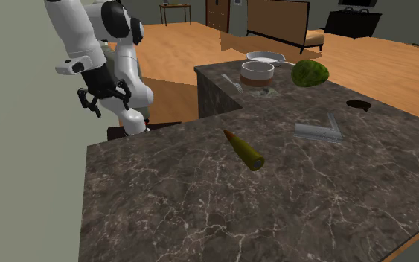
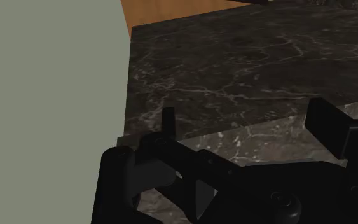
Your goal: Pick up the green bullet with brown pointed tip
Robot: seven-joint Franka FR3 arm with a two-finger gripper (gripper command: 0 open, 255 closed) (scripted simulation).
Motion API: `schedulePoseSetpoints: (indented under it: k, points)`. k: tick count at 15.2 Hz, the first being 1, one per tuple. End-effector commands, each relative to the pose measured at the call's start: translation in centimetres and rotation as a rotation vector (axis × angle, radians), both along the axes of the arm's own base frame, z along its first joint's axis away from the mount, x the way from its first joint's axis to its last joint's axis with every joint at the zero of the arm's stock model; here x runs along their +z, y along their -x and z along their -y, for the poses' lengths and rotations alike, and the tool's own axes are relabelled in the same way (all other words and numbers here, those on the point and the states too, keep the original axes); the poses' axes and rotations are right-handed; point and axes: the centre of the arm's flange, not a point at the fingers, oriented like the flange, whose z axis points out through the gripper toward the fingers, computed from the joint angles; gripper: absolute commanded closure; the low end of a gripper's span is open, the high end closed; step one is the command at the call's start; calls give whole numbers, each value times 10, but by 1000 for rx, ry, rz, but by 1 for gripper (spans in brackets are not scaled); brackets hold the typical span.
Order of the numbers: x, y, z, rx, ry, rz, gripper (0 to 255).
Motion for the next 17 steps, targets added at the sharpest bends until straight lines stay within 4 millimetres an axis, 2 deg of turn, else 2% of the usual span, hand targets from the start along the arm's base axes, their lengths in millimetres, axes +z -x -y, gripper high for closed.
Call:
schedulePoseSetpoints:
  k: [1,17]
  points:
    - [0,0,0,0,0,0,0]
    - [-2,-74,-198,-6,29,66,0]
